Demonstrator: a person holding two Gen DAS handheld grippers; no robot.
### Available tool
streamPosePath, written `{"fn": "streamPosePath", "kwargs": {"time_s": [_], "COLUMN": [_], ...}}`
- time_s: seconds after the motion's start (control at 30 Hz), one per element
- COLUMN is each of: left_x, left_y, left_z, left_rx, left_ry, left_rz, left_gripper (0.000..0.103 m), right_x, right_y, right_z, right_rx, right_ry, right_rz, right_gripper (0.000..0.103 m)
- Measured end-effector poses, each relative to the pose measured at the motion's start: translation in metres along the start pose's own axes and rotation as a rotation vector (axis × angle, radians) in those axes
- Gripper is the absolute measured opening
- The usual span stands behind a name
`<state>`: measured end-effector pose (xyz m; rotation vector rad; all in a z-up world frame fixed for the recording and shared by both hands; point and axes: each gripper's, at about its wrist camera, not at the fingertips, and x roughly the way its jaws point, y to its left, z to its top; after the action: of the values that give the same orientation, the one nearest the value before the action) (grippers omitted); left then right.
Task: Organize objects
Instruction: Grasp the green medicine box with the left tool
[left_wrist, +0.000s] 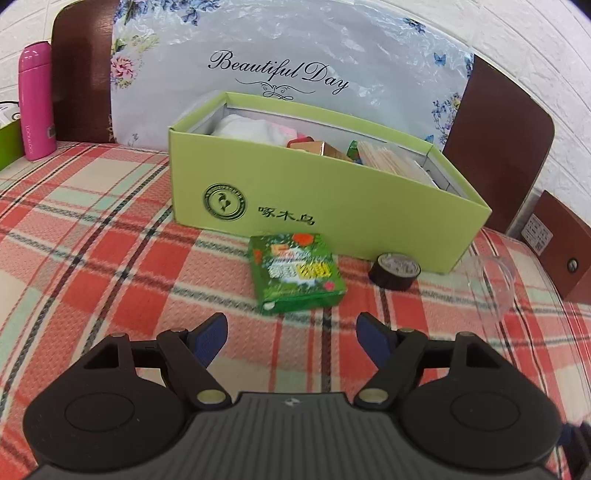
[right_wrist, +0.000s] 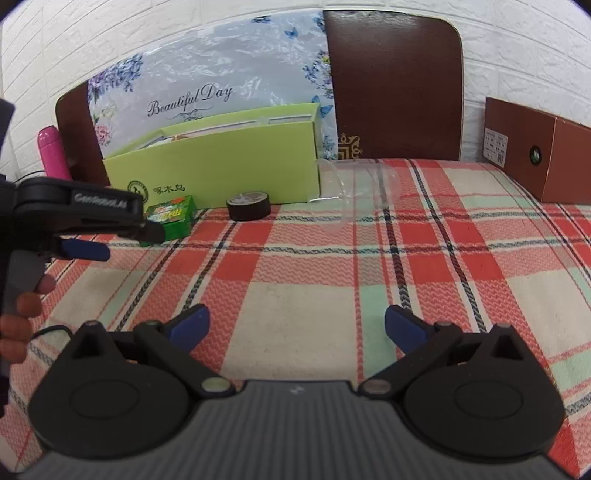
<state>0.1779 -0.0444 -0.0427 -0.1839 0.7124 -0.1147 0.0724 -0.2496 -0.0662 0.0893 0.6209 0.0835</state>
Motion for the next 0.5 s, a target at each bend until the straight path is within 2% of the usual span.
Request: {"fn": "streamPosePath", "kwargs": {"time_s": [0.17, 0.47, 0.5], "left_x": [0.017, 0.042, 0.042], "left_y": [-0.01, -0.004, -0.002], "left_z": [0.015, 0.031, 0.03], "left_rx": [-0.033, -0.047, -0.043], "left_ry": [-0.001, -0.008, -0.013], "left_rz": [-0.022, 0.056, 0.048], "left_gripper": [0.081, 0.08, 0.076], "right_x": [0.0, 0.003, 0.003], "right_y": [-0.002, -0.001, -0.001], "right_z": [-0.001, -0.001, -0.001], "right_rx": [0.013, 0.011, 0.009], "right_ry": [0.004, 0.017, 0.02], "right_rz": [0.009, 0.011, 0.01], "right_gripper": [0.103, 0.103, 0.103]}}
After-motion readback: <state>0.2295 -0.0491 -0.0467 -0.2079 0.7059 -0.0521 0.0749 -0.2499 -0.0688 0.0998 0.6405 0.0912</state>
